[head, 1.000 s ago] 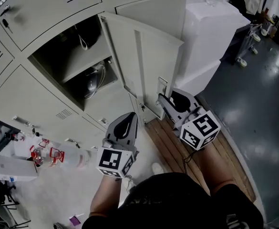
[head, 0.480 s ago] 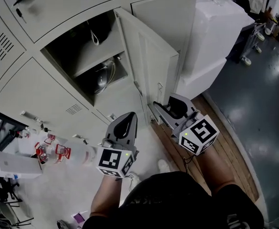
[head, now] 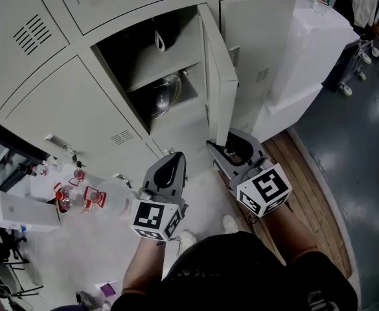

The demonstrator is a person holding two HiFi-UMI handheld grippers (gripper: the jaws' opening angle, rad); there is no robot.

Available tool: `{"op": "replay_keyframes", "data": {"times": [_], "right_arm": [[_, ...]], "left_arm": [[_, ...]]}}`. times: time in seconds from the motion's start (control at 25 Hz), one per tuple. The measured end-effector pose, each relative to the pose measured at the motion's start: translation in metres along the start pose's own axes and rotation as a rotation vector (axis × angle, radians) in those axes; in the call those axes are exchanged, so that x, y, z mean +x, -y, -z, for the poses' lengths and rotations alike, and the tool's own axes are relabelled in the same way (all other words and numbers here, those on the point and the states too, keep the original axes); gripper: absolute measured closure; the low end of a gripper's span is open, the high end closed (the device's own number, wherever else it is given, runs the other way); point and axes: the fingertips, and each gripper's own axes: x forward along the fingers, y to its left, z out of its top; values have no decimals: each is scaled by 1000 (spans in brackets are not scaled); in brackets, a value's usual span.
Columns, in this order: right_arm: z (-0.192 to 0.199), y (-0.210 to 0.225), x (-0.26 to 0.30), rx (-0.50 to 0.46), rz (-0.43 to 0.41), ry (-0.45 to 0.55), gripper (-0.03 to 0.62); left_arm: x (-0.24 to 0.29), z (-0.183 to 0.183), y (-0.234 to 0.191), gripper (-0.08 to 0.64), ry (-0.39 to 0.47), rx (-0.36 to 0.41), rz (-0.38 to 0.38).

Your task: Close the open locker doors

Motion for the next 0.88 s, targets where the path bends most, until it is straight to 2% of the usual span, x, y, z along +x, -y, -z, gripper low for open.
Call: {"op": "replay_keyframes", "data": {"times": [0.28, 0.44, 0.88], "right_arm": [[-1, -29, 31, 5, -8, 2, 417], [2, -44, 50, 6, -41, -2, 443], [1, -67, 107, -20, -110, -17, 447]], "left_arm": [[-27, -1, -34, 555, 3, -3, -47], [-38, 0, -51, 555, 3, -6, -71], [-59, 0, -89, 555, 2, -11, -126]]}}
